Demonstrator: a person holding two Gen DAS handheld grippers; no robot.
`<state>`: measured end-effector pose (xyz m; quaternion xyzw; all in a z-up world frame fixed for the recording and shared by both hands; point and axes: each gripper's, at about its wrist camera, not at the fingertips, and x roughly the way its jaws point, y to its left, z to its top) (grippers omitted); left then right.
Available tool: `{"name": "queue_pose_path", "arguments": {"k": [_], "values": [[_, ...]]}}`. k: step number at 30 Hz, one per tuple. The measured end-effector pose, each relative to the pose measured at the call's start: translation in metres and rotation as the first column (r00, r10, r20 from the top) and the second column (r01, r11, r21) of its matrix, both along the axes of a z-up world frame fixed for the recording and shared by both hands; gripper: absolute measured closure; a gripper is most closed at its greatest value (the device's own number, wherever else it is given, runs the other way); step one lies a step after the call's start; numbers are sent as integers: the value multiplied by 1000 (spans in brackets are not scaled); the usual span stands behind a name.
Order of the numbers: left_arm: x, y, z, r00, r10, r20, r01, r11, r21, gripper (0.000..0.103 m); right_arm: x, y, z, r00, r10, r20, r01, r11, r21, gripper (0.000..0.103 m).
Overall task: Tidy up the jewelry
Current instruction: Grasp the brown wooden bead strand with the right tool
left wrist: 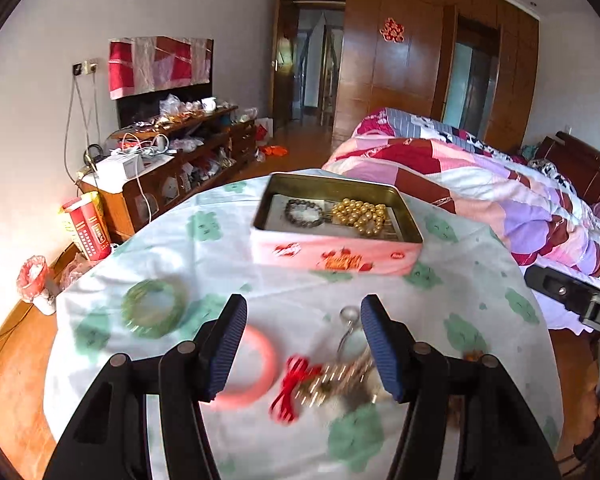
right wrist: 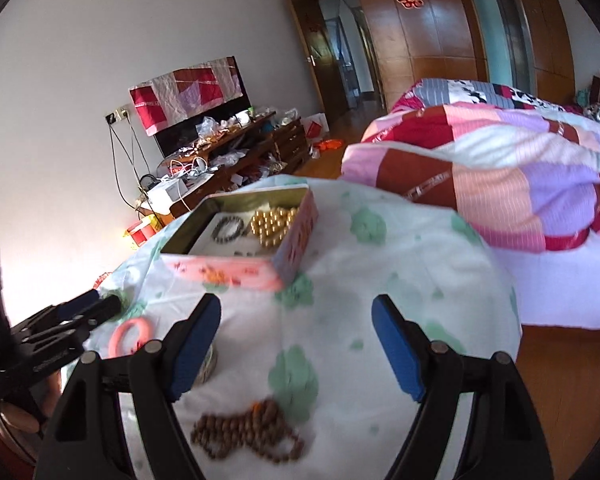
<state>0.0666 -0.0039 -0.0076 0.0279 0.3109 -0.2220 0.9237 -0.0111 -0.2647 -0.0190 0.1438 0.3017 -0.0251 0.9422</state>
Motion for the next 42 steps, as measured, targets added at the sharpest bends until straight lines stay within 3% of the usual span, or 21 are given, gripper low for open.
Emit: {"name": "queue_pose_path", "arguments": {"k": [3,7,18,24,30,32,38,42], "values": [[-13,16,-2,1000,-8,13,8,1000,-22,43,-10,7,-6,1000,-4,-25,3,1000,-10,22],[-33,38,-12,999,14,39,-13,1000,-17,43,-22,10,-14,998,4,-60,-5,1000,-15,40],[-45,56,-36,999,23,-32,-24,999,-48,43,-45,26,-40,989,43,-140,-45,999,-11,40],[-51,56,-35,1000,0,-11,-1,999,-42,43,-40,29,-47,984,91,-155,-79,993,86,40],[-50,40,-41,996,-86,-26,85,996,-18,43,-31,43,-54,973,123,-194,-115,992,48,40],[-48,28,-42,990,-139,-31,139,990,2,43,-24,40,-57,970,109,-217,-99,993,58,34],[-35,-11,-52,958,-286,-29,287,951,114,43,-2,43,-67,958,90,-272,-81,996,45,33],[-23,-29,-62,943,-328,-62,334,927,172,43,6,50,-72,951,89,-295,-84,996,33,25]]}}
